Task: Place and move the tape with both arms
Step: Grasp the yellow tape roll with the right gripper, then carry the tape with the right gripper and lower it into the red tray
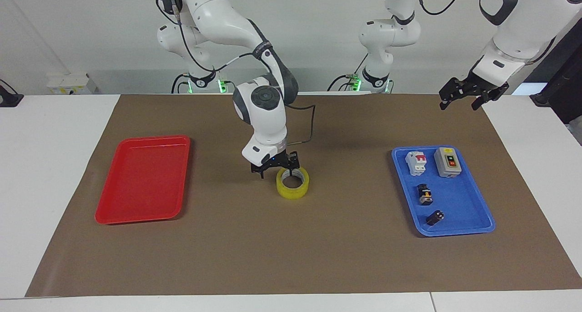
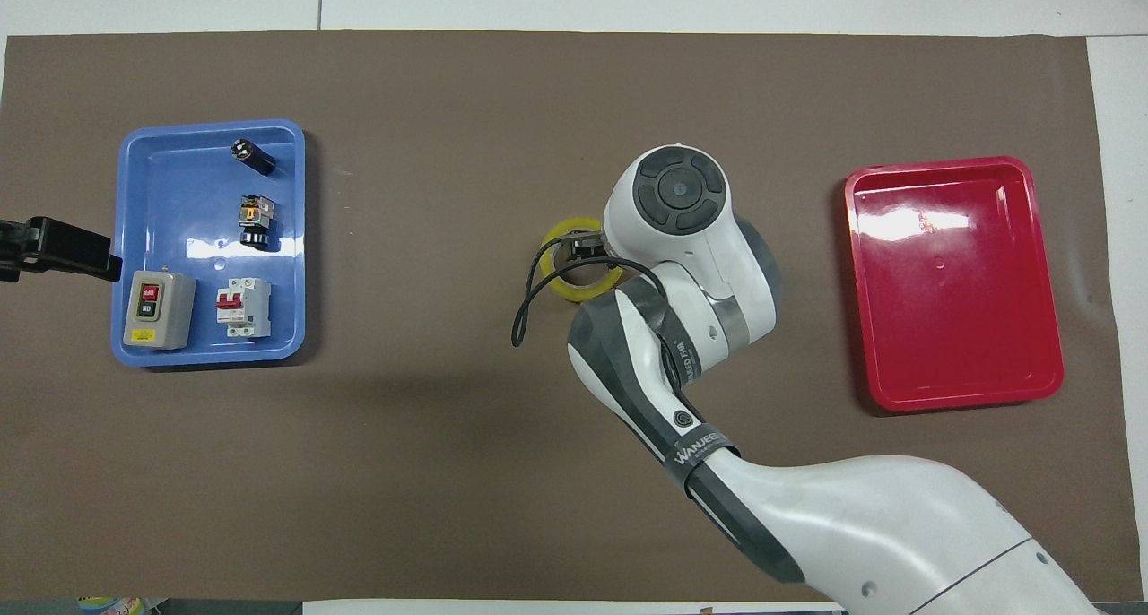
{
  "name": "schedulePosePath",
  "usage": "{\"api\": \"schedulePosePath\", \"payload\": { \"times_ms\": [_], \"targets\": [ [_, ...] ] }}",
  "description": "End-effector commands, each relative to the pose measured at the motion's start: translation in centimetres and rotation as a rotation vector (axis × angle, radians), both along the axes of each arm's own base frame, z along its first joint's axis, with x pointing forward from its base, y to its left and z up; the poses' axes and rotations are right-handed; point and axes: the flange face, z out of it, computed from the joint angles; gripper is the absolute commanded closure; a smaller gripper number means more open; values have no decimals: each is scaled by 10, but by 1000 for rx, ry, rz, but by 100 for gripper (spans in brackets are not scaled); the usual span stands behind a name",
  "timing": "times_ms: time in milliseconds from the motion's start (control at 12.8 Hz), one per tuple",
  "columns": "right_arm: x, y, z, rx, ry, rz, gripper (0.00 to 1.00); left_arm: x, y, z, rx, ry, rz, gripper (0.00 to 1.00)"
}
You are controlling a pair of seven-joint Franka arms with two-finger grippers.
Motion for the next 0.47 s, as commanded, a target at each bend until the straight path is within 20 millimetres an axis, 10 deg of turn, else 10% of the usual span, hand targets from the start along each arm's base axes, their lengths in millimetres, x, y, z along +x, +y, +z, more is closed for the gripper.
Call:
{"api": "schedulePosePath", "payload": {
  "times_ms": [0, 390],
  "targets": [
    [-9, -2, -10, 12, 0, -10, 7, 3, 0, 9, 42, -24, -22, 0],
    [-15, -8, -25, 22, -22, -14, 17, 5, -6, 14, 27, -38, -26, 0]
  ]
}}
